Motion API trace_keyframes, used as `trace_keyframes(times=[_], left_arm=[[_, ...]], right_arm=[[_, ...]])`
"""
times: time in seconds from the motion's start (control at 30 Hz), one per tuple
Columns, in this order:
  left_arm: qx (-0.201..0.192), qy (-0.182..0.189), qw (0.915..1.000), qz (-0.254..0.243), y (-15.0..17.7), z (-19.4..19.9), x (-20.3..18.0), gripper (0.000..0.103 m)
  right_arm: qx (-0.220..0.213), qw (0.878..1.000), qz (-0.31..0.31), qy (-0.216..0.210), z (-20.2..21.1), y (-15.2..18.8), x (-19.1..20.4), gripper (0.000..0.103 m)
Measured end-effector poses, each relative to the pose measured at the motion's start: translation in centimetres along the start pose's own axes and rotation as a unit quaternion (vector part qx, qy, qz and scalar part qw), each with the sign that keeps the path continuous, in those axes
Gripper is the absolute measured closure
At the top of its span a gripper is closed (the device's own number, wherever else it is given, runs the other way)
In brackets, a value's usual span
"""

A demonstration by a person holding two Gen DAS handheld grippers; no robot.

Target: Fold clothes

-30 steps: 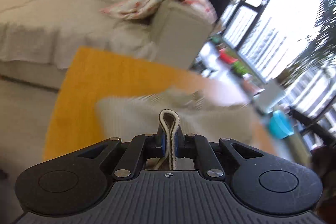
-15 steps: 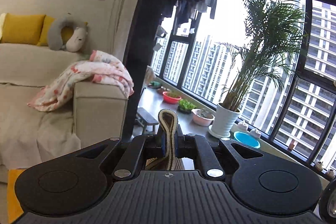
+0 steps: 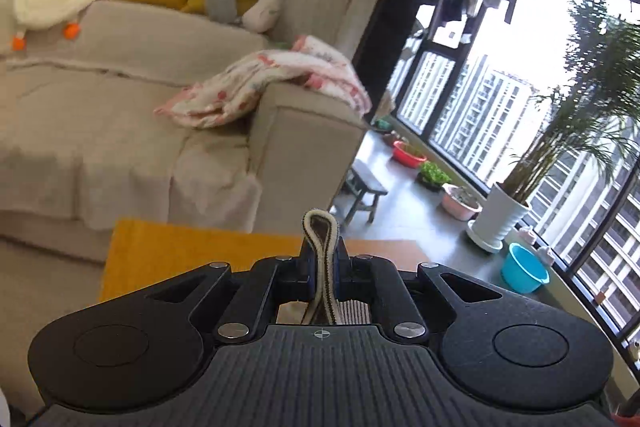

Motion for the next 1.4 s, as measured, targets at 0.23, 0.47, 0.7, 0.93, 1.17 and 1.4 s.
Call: trace_keyframes(times=[0.23, 0.47, 0.7, 0.93, 1.17, 1.4], left_arm=[[0.079, -0.079, 0.993, 0.036, 6.4, -3.7, 7.9, 0.084], [0.05, -0.096, 0.9926, 0.054, 5.6, 0.1, 9.7, 0.064], [0.063, -0.043, 0.9945, 0.072, 6.4, 0.2, 7.0, 0.037], [0.057, -0.087, 0.9945, -0.012, 6.1, -1.6, 3.8, 0.098], [-0.045, -0.02, 0.9939, -0.099, -0.1, 0.7, -2.7, 0.098], [0.048, -0.049, 0.9969, -0.037, 6.4, -4.1, 3.1, 0.098]], right_arm=[[0.031, 0.999, -0.021, 0.001, -1.3, -0.3, -0.1, 0.018], [0.027, 0.999, -0.017, 0.011, -0.8, -0.4, -0.7, 0.017], [-0.019, 0.998, -0.002, 0.052, -1.1, -4.3, -2.9, 0.017], [-0.02, 0.995, -0.087, 0.054, -2.5, -3.2, -4.3, 0.017], [-0.044, 0.996, -0.046, 0.059, -1.1, -3.0, -3.4, 0.017], [-0.065, 0.993, -0.045, 0.087, -0.6, -5.1, -4.4, 0.017]])
Point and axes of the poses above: each gripper's, at about its wrist camera, not at the fingertips, and z roughly against the way its jaws point, x to its left, y to its underside, the point moved 4 cm from there along -z, roughly the way its jaws point, and after that the axes turned 6 degrees about y, right-handed, at the moved point
